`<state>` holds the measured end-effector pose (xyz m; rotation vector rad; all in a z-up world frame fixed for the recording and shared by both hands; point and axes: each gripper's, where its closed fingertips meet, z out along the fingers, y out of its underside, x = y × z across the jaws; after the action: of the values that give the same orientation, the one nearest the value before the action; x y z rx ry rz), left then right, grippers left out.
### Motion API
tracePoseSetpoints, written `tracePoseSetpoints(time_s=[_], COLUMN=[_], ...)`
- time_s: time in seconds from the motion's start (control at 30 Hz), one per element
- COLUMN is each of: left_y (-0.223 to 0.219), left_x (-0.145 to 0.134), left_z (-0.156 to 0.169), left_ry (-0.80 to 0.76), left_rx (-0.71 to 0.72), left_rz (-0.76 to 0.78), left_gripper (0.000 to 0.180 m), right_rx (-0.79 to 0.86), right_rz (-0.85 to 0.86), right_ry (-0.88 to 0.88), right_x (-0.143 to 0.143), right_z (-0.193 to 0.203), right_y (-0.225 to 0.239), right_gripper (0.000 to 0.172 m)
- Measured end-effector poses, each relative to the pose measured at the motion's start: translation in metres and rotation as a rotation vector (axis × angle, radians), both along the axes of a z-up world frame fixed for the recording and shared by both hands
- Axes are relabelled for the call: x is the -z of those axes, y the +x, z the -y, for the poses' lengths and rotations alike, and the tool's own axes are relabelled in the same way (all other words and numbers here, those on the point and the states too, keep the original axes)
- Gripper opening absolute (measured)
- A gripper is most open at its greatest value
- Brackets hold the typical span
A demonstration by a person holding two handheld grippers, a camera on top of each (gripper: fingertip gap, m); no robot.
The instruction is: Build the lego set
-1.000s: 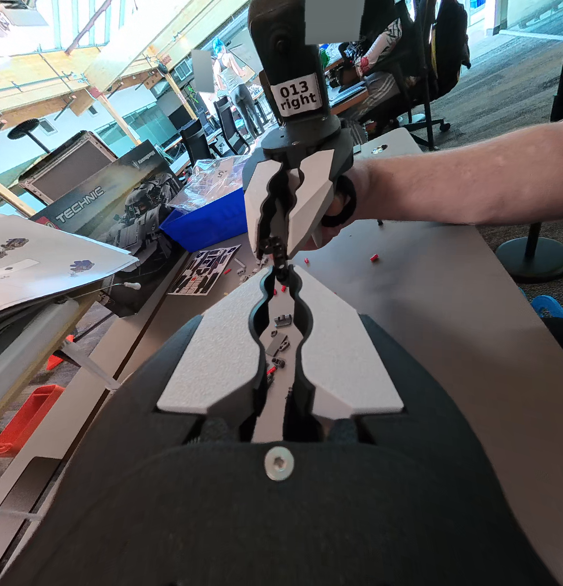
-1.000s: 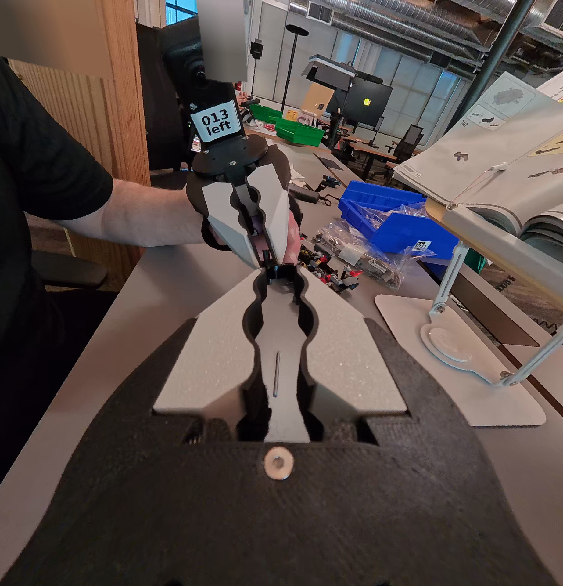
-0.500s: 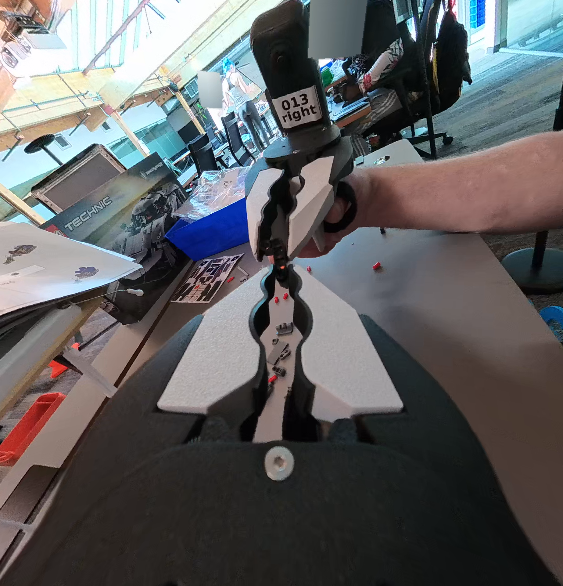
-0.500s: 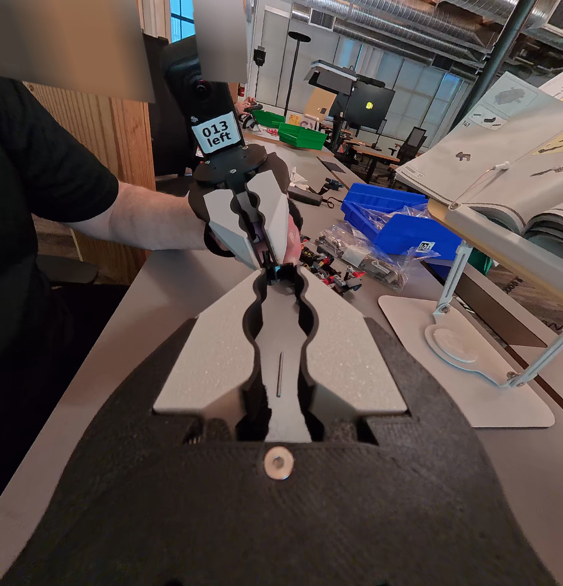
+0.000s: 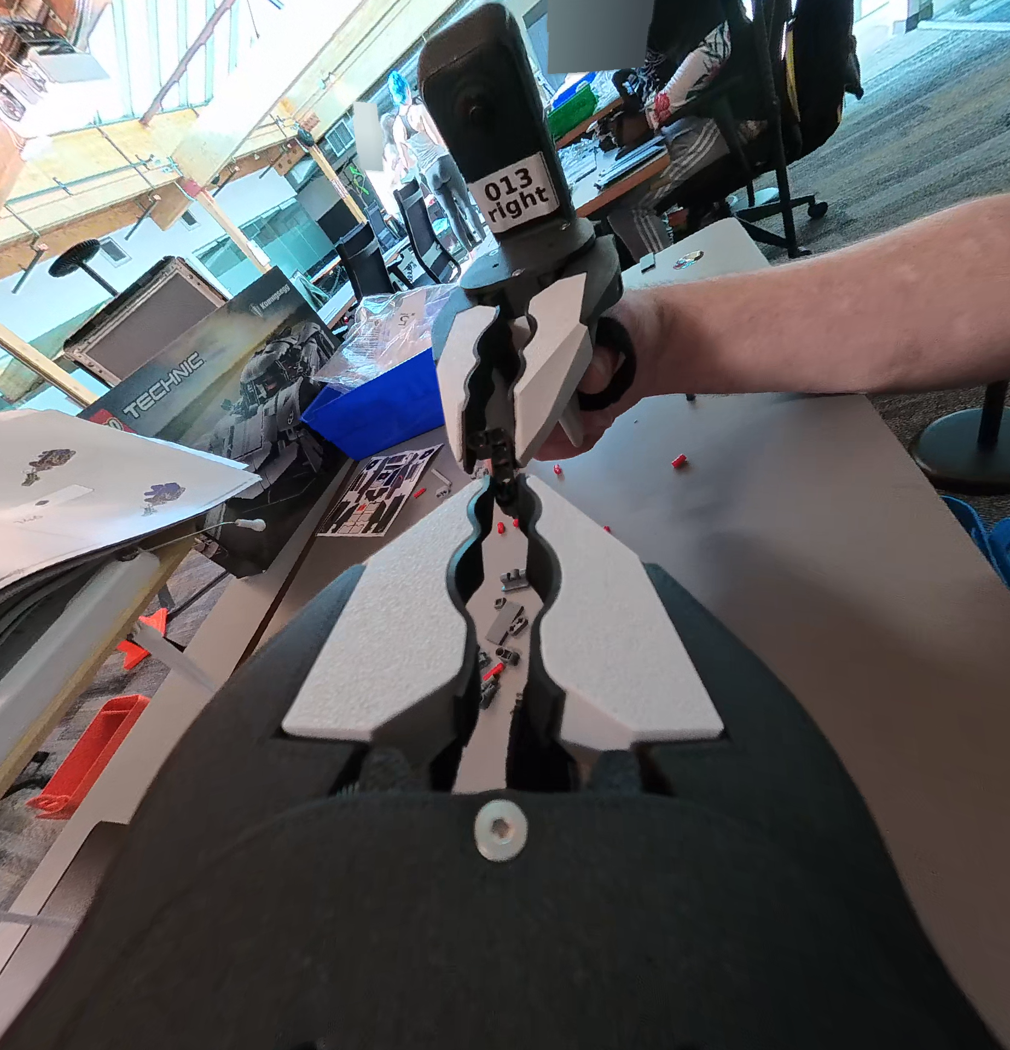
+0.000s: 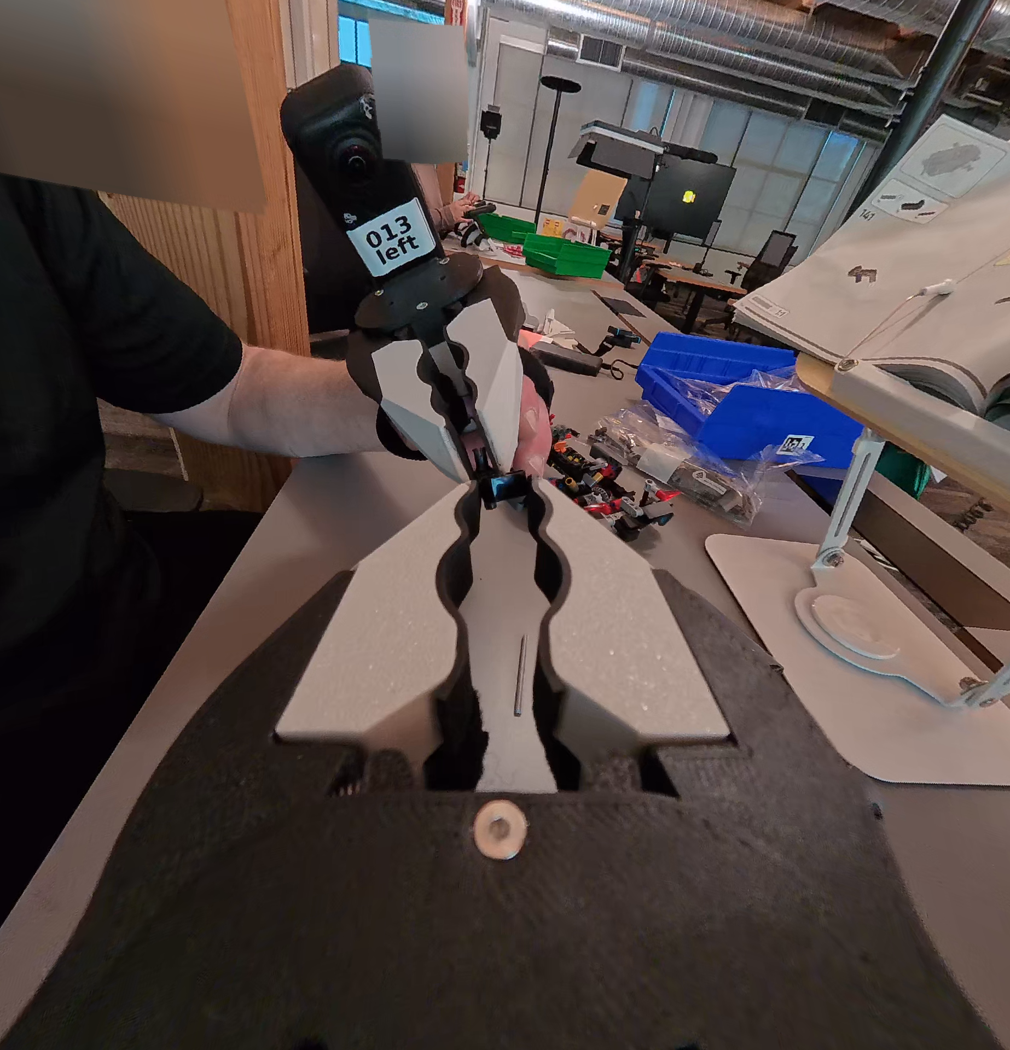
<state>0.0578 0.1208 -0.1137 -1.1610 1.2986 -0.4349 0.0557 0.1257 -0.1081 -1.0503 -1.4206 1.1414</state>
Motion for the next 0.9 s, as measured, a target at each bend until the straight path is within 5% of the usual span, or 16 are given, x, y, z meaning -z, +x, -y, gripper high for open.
tracePoseSetpoints(time_s=[0.9], left_y=[-0.004], left_x=[-0.002], left_z=[-0.016], left_ry=[0.05], left_rx=[-0.116], left_rz=[-0.031], left_gripper=[0.018], right_rx=[0.055], right_rz=[0.004], right_ry=[-0.054], right_x=[0.008], right_z=[-0.016], right_y=[-0.005], right_gripper=[0.013])
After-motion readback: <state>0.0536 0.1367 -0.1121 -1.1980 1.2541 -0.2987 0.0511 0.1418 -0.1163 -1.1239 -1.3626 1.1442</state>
